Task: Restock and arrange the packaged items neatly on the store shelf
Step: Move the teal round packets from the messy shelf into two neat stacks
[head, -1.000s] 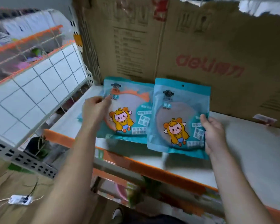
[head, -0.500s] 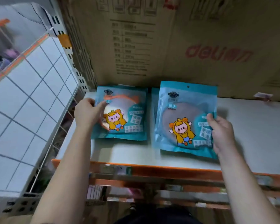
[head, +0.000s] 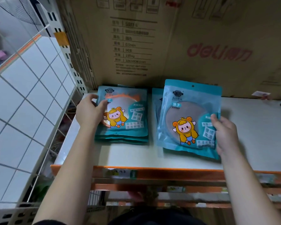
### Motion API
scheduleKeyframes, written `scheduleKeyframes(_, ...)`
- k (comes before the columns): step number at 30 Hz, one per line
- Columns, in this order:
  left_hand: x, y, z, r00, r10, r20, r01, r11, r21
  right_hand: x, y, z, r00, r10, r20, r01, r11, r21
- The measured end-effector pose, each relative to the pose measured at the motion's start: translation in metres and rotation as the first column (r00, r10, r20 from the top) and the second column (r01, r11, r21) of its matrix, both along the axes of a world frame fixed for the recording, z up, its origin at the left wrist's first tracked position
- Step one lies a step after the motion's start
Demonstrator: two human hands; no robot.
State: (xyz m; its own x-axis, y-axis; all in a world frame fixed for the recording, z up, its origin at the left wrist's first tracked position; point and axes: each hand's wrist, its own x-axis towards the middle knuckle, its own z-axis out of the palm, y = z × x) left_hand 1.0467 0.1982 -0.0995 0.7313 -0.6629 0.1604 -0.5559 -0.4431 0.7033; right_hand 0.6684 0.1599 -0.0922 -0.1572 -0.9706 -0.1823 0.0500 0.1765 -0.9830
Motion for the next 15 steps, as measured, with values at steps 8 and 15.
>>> scheduleKeyframes(8, 0.004, 0.000, 0.000, 0.998, -0.053, 0.025, 0.052, 0.998, 0.039, -0.003, 0.000, 0.001, 1.000, 0.020, 0.019, -0.020, 1.000, -0.001)
scheduleKeyframes(15, -0.010, 0.010, 0.015, 0.960, -0.117, 0.254, 0.094, 0.990, 0.101, -0.010, -0.007, 0.009, 0.999, 0.052, -0.001, -0.052, 0.999, 0.017)
